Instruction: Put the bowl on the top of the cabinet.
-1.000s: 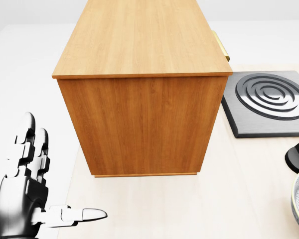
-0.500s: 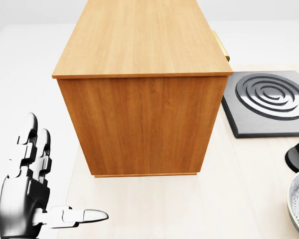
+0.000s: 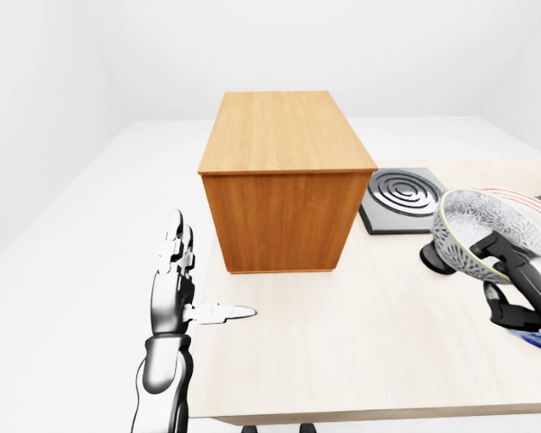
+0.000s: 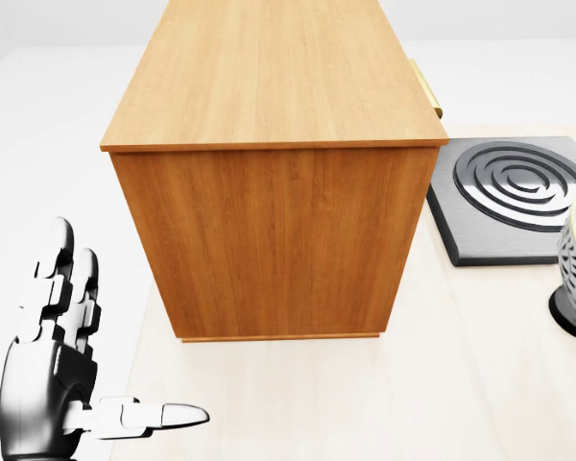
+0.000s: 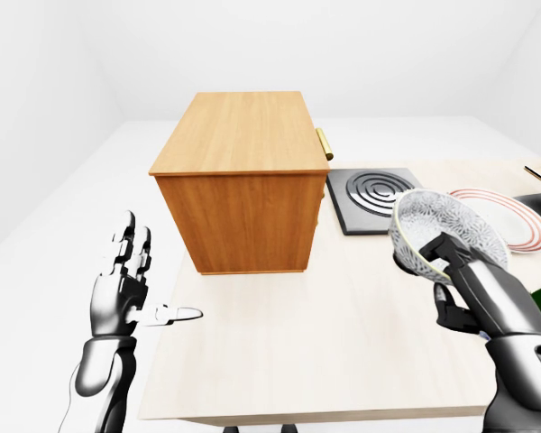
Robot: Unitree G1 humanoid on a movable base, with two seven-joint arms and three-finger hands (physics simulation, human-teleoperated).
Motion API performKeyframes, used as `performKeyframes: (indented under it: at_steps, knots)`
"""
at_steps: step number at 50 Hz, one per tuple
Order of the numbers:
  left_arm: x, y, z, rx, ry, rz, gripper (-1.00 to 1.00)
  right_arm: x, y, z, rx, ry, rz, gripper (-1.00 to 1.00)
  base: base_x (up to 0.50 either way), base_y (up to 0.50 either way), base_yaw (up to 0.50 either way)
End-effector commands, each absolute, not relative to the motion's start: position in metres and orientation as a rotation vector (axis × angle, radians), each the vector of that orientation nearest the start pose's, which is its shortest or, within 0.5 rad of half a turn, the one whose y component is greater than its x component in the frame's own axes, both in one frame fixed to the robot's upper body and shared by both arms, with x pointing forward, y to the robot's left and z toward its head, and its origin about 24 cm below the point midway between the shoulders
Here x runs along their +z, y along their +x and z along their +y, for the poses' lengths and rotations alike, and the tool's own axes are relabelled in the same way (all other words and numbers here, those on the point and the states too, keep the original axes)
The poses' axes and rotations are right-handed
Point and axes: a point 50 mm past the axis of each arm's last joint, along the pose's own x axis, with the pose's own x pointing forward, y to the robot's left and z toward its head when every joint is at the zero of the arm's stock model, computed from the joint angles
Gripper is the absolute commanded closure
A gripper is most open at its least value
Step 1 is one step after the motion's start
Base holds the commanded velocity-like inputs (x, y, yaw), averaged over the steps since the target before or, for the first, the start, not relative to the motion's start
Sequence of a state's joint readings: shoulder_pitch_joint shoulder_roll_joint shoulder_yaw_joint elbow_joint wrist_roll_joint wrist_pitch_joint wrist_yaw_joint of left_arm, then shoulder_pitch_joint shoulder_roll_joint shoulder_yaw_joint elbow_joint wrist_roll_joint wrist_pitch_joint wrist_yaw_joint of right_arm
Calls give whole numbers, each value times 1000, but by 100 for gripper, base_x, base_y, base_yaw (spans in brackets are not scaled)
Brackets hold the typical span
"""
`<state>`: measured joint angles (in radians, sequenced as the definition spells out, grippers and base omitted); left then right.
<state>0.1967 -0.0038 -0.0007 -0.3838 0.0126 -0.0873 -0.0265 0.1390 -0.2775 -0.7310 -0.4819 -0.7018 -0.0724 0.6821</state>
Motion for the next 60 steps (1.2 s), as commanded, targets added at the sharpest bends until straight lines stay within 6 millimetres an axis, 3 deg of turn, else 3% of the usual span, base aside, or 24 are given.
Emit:
performKeyframes:
  at_steps: [1, 9, 10, 15, 16, 21, 35, 40, 50, 60]
  knots:
    - [94, 213, 159, 31, 23, -274, -100, 232, 189, -303, -282, -1312, -92, 100, 0, 0, 0]
    - [93, 213, 159, 30, 24, -271, -100, 275, 271, -331, -268, -1312, -24, 100, 0, 0, 0]
    - [93, 213, 159, 29, 24, -273, -100, 287, 289, -335, -273, -1285, -19, 100, 0, 0, 0]
    - [93, 214, 158, 27, 23, -271, -100, 315, 332, -349, -333, -1240, 15, 100, 0, 0, 0]
    - [92, 214, 158, 24, 23, -268, -100, 326, 345, -348, -341, -1238, 11, 100, 0, 0, 0]
    - [92, 213, 158, 22, 24, -266, -100, 347, 369, -331, -351, -1208, 11, 100, 0, 0, 0]
    - [93, 214, 158, 17, 22, -271, -100, 386, 389, -269, -332, -1371, -56, 100, 0, 0, 0]
    - [93, 213, 158, 13, 20, -273, -100, 399, 394, -237, -290, -1382, -124, 100, 0, 0, 0]
    - [93, 213, 158, 12, 17, -273, -100, 397, 406, -179, -156, -1371, -231, 100, 0, 0, 0]
    - [92, 214, 158, 8, 14, -268, -100, 390, 411, -133, -57, -1367, -305, 100, 0, 0, 0]
